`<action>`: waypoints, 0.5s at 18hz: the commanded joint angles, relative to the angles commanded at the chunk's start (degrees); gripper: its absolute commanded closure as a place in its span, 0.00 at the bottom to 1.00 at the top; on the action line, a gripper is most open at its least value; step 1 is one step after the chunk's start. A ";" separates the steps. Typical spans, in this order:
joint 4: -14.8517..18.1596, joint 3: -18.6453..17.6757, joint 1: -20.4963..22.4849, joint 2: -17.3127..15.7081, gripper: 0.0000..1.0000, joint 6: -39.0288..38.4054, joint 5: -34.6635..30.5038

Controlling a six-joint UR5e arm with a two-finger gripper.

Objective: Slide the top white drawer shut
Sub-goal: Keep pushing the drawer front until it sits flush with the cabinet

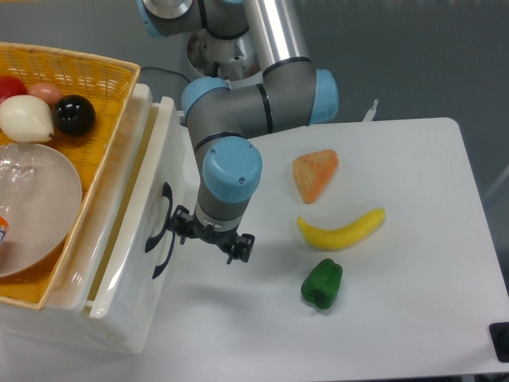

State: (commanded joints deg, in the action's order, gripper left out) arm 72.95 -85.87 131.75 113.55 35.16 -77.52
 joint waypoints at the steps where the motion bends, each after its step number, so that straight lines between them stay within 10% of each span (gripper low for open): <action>1: 0.00 0.00 -0.26 -0.09 0.00 0.00 0.09; 9: 0.09 0.00 -0.53 -0.09 0.00 0.09 -0.18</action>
State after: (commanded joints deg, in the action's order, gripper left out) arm 73.04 -85.87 131.22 113.47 35.24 -77.70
